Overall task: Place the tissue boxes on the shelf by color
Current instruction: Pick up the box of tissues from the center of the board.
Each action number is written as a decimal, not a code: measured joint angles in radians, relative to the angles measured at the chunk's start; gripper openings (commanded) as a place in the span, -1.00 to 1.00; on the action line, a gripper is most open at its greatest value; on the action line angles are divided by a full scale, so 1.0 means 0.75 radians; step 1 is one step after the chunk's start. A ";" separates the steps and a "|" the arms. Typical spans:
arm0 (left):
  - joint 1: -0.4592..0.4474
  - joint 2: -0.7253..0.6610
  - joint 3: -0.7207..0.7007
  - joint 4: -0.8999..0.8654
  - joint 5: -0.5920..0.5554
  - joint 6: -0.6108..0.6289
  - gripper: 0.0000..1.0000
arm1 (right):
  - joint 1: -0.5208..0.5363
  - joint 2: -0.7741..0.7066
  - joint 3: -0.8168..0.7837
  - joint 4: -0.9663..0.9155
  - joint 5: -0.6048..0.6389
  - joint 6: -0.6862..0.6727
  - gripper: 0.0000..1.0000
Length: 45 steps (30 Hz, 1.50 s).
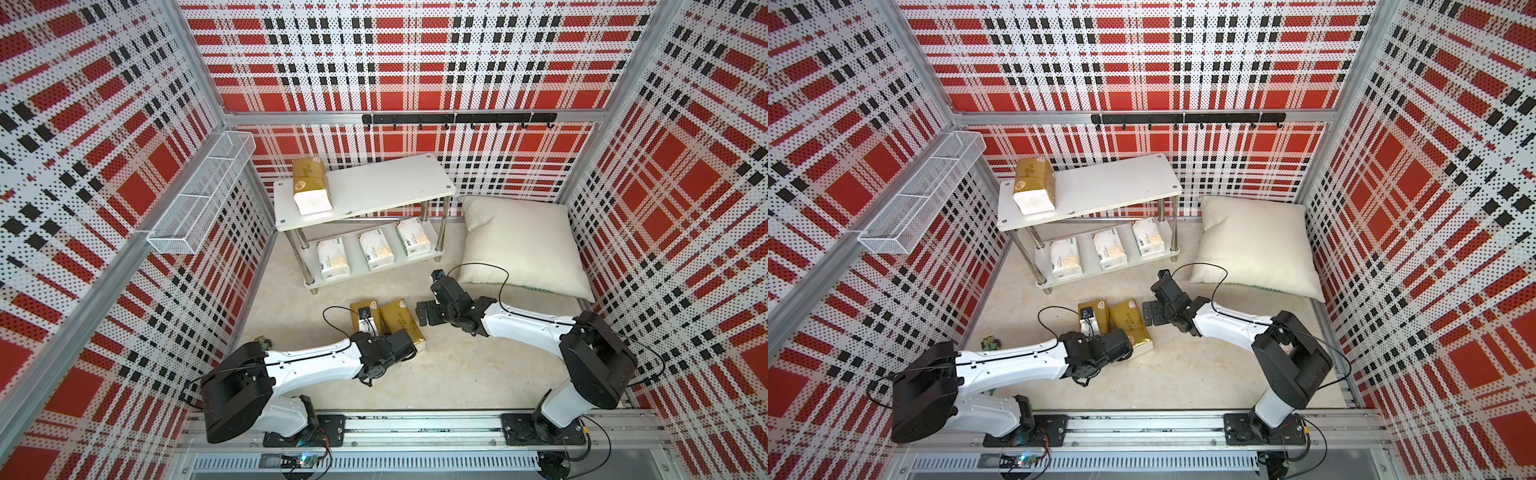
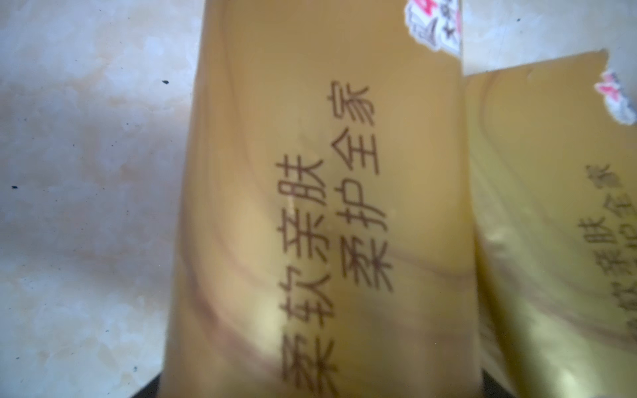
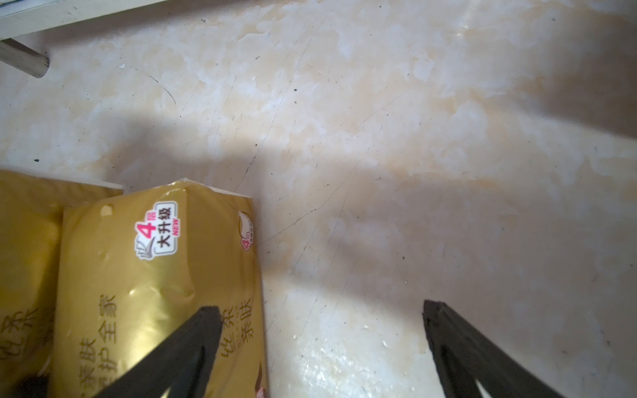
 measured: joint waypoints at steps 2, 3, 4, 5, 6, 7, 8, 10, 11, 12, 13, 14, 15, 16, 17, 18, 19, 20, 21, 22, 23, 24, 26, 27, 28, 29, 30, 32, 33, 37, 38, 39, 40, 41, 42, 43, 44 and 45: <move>-0.002 -0.012 0.018 -0.023 -0.005 -0.001 0.59 | 0.000 0.000 0.000 0.000 0.000 0.000 1.00; -0.004 -0.015 0.029 -0.037 -0.007 -0.001 0.59 | 0.000 0.000 0.000 0.001 -0.001 0.000 1.00; -0.006 -0.017 0.038 -0.048 -0.008 -0.001 0.59 | 0.000 0.000 0.000 0.001 -0.001 0.000 1.00; -0.008 -0.017 0.050 -0.062 -0.008 -0.001 0.59 | 0.000 0.000 0.000 0.001 -0.001 0.000 1.00; -0.011 -0.018 0.061 -0.074 -0.010 -0.001 0.59 | 0.000 0.000 0.000 0.001 -0.001 0.000 1.00; -0.013 -0.018 0.072 -0.086 -0.012 0.000 0.59 | 0.000 0.000 0.000 0.001 -0.001 0.000 1.00; -0.014 -0.019 0.085 -0.100 -0.014 0.000 0.59 | 0.000 0.000 0.000 0.001 -0.001 0.000 1.00; -0.015 -0.020 0.117 -0.124 -0.017 0.002 0.59 | 0.000 0.000 0.000 0.001 -0.001 0.000 1.00; -0.015 -0.020 0.136 -0.136 -0.017 0.003 0.59 | 0.000 0.000 0.000 0.001 -0.001 0.000 1.00; -0.015 -0.020 0.159 -0.149 -0.017 0.005 0.59 | 0.000 0.000 0.000 0.001 -0.001 0.000 1.00; -0.016 -0.019 0.177 -0.158 -0.017 0.007 0.59 | 0.000 0.000 0.000 0.001 -0.001 -0.001 1.00; -0.016 -0.019 0.199 -0.169 -0.018 0.012 0.59 | 0.000 0.000 0.000 0.001 -0.001 -0.001 1.00; -0.017 -0.019 0.223 -0.183 -0.019 0.017 0.59 | 0.000 0.000 0.000 0.001 -0.001 -0.001 1.00; -0.018 -0.019 0.241 -0.194 -0.021 0.023 0.59 | 0.000 0.000 0.000 0.001 -0.001 -0.001 1.00; -0.019 -0.019 0.261 -0.207 -0.023 0.029 0.59 | 0.000 0.000 0.000 0.001 -0.001 -0.001 1.00; -0.019 -0.019 0.279 -0.221 -0.026 0.035 0.59 | 0.000 0.000 0.000 0.001 -0.001 -0.001 1.00; -0.020 -0.019 0.299 -0.237 -0.030 0.042 0.59 | 0.000 0.000 0.000 0.001 -0.001 -0.001 1.00; -0.021 -0.019 0.319 -0.255 -0.032 0.049 0.59 | 0.000 0.000 0.000 0.001 -0.001 -0.001 1.00; -0.021 -0.019 0.337 -0.270 -0.036 0.059 0.59 | 0.000 0.000 0.000 0.001 0.000 -0.001 1.00; -0.021 -0.019 0.359 -0.285 -0.039 0.069 0.59 | 0.000 0.000 0.000 0.001 -0.001 -0.001 1.00; -0.021 -0.019 0.380 -0.302 -0.042 0.079 0.59 | 0.000 0.000 0.000 0.001 0.000 -0.001 1.00; -0.021 -0.019 0.400 -0.315 -0.045 0.088 0.59 | 0.000 0.000 0.000 0.001 0.000 -0.001 1.00; -0.021 -0.020 0.439 -0.345 -0.051 0.105 0.59 | 0.000 0.000 0.000 0.001 0.000 -0.001 1.00; -0.020 -0.019 0.455 -0.355 -0.053 0.113 0.59 | 0.000 0.000 0.000 0.001 -0.001 -0.001 1.00; -0.020 -0.019 0.471 -0.365 -0.055 0.122 0.59 | 0.000 0.000 0.000 0.001 0.000 -0.001 1.00; -0.019 -0.019 0.486 -0.378 -0.056 0.131 0.59 | 0.000 0.000 0.000 0.001 0.000 -0.001 1.00; -0.014 -0.020 0.497 -0.387 -0.056 0.141 0.59 | 0.000 0.000 0.000 0.000 0.001 -0.001 1.00; -0.004 -0.019 0.524 -0.409 -0.055 0.160 0.59 | 0.000 0.000 0.000 0.000 0.001 -0.001 1.00; 0.003 -0.019 0.538 -0.421 -0.055 0.174 0.59 | 0.000 0.000 0.000 -0.001 0.001 -0.001 1.00; 0.054 -0.019 0.651 -0.466 -0.053 0.244 0.58 | 0.000 -0.003 0.000 -0.002 0.002 -0.001 1.00; 0.068 -0.019 0.686 -0.474 -0.051 0.266 0.58 | 0.000 -0.005 0.000 -0.003 0.003 -0.001 1.00; 0.081 -0.018 0.723 -0.480 -0.050 0.287 0.57 | 0.000 -0.008 0.000 -0.004 0.004 -0.001 1.00; 0.095 -0.017 0.763 -0.489 -0.050 0.309 0.57 | 0.000 -0.013 0.000 -0.005 0.006 -0.001 1.00; 0.106 -0.013 0.804 -0.497 -0.051 0.331 0.57 | 0.000 -0.017 0.000 -0.006 0.006 -0.001 1.00; 0.113 -0.009 0.840 -0.505 -0.053 0.347 0.57 | 0.000 -0.021 0.000 -0.006 0.006 -0.001 1.00; 0.121 -0.001 0.879 -0.515 -0.058 0.364 0.56 | 0.000 -0.026 0.000 -0.005 0.007 -0.001 1.00; 0.125 0.007 0.909 -0.521 -0.064 0.380 0.56 | 0.000 -0.029 0.000 -0.005 0.007 0.000 1.00; 0.126 0.016 0.940 -0.531 -0.067 0.394 0.56 | 0.000 -0.031 0.000 -0.005 0.008 0.000 1.00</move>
